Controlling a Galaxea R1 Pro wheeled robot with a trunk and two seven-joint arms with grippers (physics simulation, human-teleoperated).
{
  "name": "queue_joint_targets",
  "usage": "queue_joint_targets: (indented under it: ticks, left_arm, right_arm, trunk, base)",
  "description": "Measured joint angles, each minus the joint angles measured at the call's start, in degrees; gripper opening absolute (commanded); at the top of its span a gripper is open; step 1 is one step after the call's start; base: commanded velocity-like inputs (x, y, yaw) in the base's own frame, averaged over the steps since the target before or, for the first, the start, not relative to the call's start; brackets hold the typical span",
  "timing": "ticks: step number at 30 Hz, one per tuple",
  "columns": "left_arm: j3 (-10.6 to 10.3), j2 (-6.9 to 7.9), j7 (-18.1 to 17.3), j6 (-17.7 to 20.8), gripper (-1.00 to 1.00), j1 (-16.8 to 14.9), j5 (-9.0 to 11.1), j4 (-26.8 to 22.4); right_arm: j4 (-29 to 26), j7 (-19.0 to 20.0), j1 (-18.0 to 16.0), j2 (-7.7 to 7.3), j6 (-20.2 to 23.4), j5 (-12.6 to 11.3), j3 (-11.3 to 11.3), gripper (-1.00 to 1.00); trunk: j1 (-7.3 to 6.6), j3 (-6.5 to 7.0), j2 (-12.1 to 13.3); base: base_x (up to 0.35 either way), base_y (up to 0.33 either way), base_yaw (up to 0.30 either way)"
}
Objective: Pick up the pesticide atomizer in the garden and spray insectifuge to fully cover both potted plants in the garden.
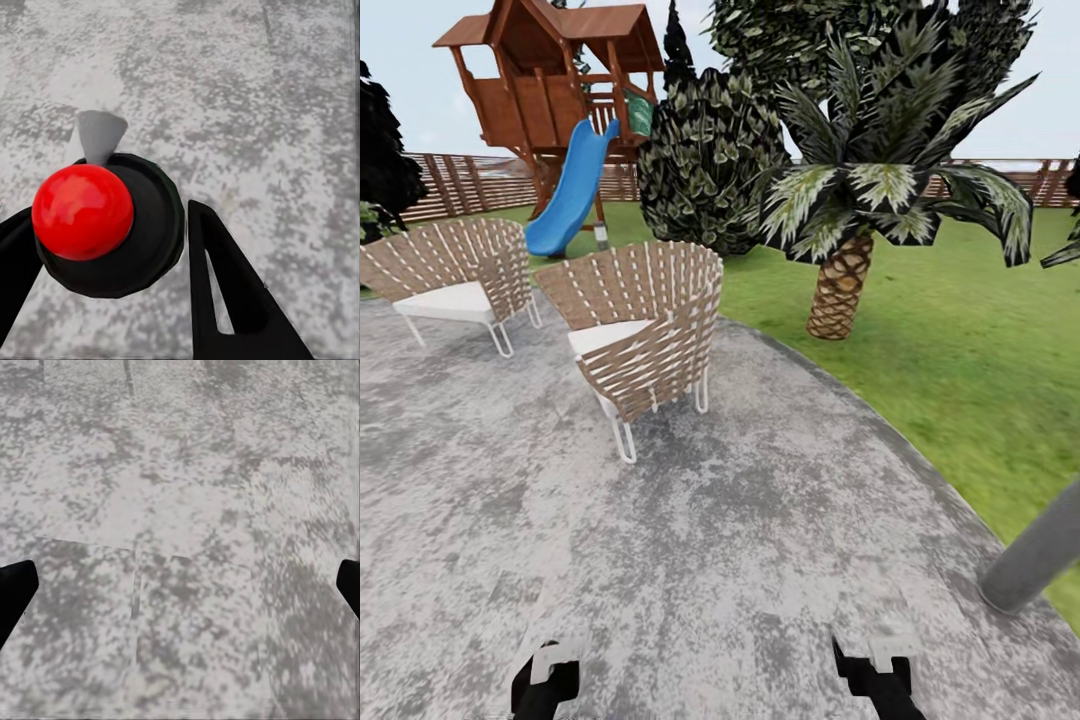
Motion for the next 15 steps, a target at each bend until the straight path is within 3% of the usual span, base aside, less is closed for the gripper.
queue_joint_targets:
  ticks: [15]
  left_arm:
    - [-0.05, 0.00, -0.01, -0.07, -1.00, 0.02, 0.03, 0.00]
  right_arm:
    - [0.06, 0.00, 0.00, 0.09, 0.08, 0.00, 0.00, 1.00]
  trunk:
    - [0.00, 0.45, 0.00]
  base:
    - [-0.273, 0.214, -0.261]
